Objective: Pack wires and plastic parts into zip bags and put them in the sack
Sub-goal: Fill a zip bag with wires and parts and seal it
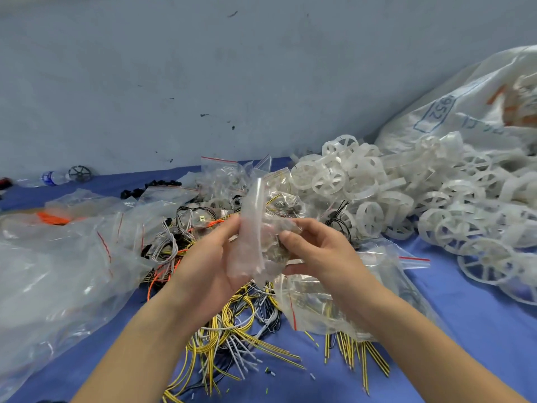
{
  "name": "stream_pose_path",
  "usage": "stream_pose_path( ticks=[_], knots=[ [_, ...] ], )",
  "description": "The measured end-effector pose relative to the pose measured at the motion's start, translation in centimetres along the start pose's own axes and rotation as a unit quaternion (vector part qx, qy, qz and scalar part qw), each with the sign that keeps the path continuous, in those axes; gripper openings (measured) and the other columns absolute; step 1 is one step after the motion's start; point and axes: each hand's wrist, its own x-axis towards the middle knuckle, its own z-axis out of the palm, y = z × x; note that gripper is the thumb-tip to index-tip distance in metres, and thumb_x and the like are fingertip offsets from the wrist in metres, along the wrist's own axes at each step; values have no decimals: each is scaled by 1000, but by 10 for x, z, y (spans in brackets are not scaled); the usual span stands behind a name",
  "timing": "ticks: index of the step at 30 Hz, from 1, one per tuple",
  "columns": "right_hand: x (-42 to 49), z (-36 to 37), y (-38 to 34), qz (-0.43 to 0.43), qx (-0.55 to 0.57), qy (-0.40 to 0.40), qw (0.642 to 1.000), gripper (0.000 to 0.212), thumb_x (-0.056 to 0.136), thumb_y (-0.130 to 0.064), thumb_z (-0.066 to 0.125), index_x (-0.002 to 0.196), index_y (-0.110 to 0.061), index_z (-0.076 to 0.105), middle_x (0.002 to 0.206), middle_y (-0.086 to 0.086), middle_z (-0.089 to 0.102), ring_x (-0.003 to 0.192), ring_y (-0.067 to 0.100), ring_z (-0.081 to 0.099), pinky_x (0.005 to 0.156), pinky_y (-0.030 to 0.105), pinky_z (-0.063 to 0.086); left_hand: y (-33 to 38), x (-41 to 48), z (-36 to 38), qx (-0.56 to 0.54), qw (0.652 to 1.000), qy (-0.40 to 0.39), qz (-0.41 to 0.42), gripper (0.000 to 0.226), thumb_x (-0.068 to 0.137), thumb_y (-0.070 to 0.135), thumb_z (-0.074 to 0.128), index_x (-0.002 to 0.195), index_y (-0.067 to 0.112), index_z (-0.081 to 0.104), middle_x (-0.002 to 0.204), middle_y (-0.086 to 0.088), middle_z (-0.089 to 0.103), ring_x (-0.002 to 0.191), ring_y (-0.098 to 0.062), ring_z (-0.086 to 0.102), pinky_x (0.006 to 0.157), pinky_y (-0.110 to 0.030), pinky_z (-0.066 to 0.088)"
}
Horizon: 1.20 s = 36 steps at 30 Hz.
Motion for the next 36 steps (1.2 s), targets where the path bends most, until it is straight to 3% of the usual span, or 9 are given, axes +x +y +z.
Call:
stream_pose_path(
  ticks=[3,6,9,12,16,20,24,31,36],
  knots=[
    [1,-3,1,-19,-37,41,998,13,91,-12,67,104,-11,67,89,10,69,74,15,68,64,30,59,-2,-1,1,142,990,8,5,54,85,49,62,125,13,58,111,-4,73,104,-21,70,76,-40,59],
    [2,-2,0,-57,-88,36,994,12,92,-16,65,104,-16,68,92,3,72,80,21,72,67,36,61,-13,-4,4,381,923,38,48,40,79,41,70,114,23,61,97,7,74,82,-14,73,63,-29,60],
    [3,-8,-1,-94,-167,33,981,16,97,-26,57,112,-28,64,94,-3,71,77,19,71,69,38,59,-10,-3,-3,346,934,75,47,23,90,29,63,108,14,64,91,0,75,74,-22,73,58,-30,59],
    [1,-27,-1,-164,-378,7,911,32,98,-18,46,116,-39,61,106,-20,64,79,12,64,71,30,53,6,-2,-21,324,938,125,10,23,95,26,59,108,8,64,89,-4,76,73,-23,73,59,-29,59],
    [-6,-29,5,-212,-598,-122,763,54,90,2,47,112,-43,65,137,-12,49,121,12,44,103,33,36,14,-4,-37,309,943,96,-73,25,97,21,57,103,-1,67,90,-19,74,67,-22,69,56,-27,58],
    [-7,-22,8,-249,-641,-143,712,39,88,-5,55,100,-40,67,145,-6,45,133,21,38,107,40,31,10,-5,-36,298,945,64,-119,26,96,18,59,100,-7,67,91,-25,72,70,-25,70,55,-27,57],
    [-6,-23,9,-257,-622,-103,733,20,87,-12,57,83,-31,64,138,-4,51,125,23,46,100,38,36,1,-4,-27,259,955,25,-140,24,96,15,57,89,3,77,98,-19,74,84,-23,73,59,-28,58],
    [-8,-24,-2,-290,-543,-52,787,24,81,-5,59,78,-29,63,125,-5,56,107,18,54,88,43,45,-12,2,-10,176,974,14,-143,19,90,15,65,99,-1,70,98,-15,74,80,-18,72,63,-26,58],
    [-13,-16,-7,-289,-533,-47,794,22,82,-6,60,77,-27,64,123,-7,57,103,14,53,86,43,46,-25,5,11,124,982,-43,-139,19,90,6,63,102,-7,70,105,-19,72,90,-21,72,72,-28,59]
  ],
)
